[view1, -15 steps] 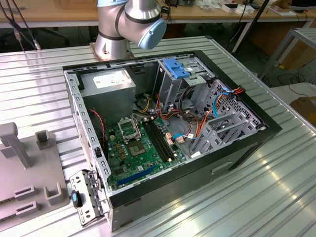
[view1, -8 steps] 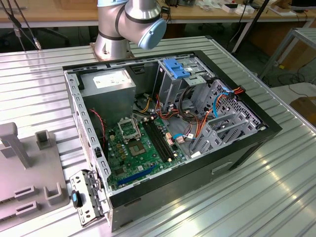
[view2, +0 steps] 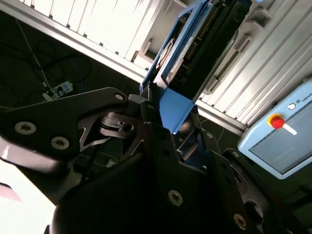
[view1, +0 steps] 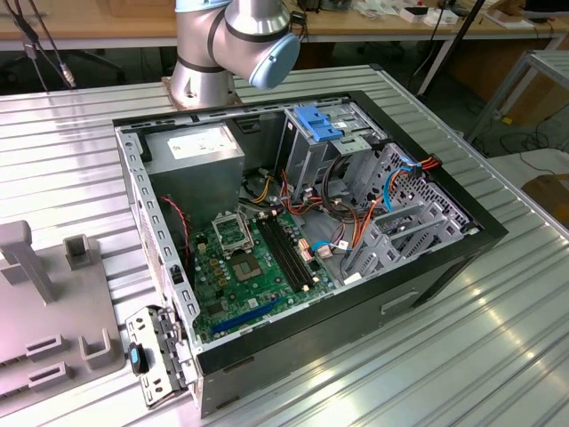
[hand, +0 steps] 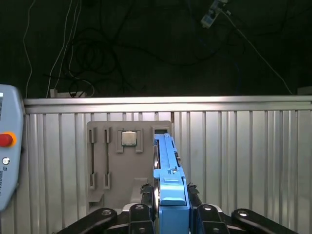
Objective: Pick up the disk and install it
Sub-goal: 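Pick up the disk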
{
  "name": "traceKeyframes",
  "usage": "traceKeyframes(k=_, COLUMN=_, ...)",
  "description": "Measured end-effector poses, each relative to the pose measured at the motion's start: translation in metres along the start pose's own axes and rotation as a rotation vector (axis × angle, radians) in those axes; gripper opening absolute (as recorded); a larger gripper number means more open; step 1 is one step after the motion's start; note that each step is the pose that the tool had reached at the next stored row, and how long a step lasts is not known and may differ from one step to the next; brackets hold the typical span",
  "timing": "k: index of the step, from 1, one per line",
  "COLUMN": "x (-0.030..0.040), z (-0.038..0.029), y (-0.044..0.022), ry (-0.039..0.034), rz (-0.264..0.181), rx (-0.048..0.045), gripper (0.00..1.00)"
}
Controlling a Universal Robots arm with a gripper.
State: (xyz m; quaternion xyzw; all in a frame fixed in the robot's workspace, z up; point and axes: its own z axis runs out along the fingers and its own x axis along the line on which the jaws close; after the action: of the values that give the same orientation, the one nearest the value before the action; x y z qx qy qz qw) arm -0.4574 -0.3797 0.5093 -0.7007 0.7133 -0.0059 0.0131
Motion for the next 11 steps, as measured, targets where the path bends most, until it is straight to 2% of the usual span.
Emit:
traceKeyframes(k=3, x=-0.0001, z=-0.0125, y=-0.0014, ry=0.0001, rz=0.0, rx=0.0008, gripper=0.37)
traceKeyframes(k=5, x=-0.0002, z=-0.0142, y=-0.0044, ry=0.0, rz=0.0, rx=0.0009, gripper=0.37)
traceKeyframes(k=7, x=-0.0004, z=-0.0154, y=-0.0112, ry=0.0, rz=0.0, rx=0.001, gripper=0.37)
traceKeyframes(k=11, x=-0.0005, z=-0.0157, y=-0.0189, ry=0.0, rz=0.0, rx=0.0009, gripper=0.37)
